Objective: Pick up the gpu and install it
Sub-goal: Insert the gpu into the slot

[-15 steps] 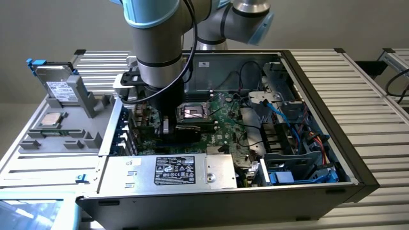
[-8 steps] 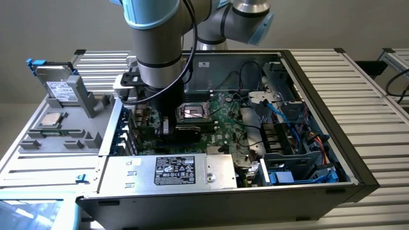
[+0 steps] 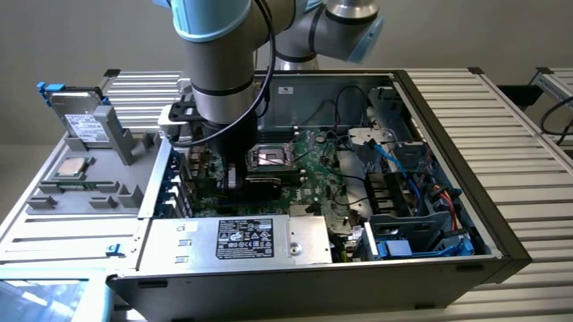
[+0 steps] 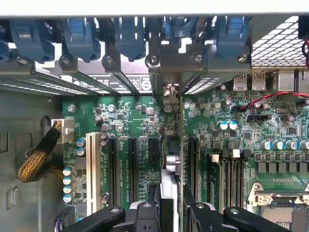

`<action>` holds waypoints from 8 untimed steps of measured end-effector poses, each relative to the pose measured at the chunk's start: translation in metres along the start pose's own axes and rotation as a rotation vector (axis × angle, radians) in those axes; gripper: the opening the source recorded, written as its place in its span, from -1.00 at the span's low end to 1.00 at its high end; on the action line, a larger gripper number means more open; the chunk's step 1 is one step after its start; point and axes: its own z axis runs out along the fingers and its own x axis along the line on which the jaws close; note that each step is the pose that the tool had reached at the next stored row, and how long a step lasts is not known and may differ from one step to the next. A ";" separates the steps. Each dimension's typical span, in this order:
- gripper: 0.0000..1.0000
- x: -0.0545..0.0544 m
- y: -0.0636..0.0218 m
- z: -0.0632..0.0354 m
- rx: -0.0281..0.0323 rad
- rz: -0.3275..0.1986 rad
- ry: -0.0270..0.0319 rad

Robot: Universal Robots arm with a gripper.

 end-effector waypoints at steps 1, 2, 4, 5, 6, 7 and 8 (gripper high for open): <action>-0.42 0.000 0.0008 0.0005 0.0005 0.000 -0.0002; -0.42 0.000 0.0016 0.0008 0.0010 0.000 -0.0002; -0.42 0.000 0.0020 0.0008 0.0009 0.000 -0.0001; -0.42 0.000 0.0022 0.0008 0.0009 0.000 0.0001; -0.42 0.000 0.0023 0.0008 0.0009 0.000 0.0001; -0.42 0.000 0.0024 0.0008 0.0009 0.000 0.0000; -0.42 0.000 0.0024 0.0009 0.0009 0.000 -0.0002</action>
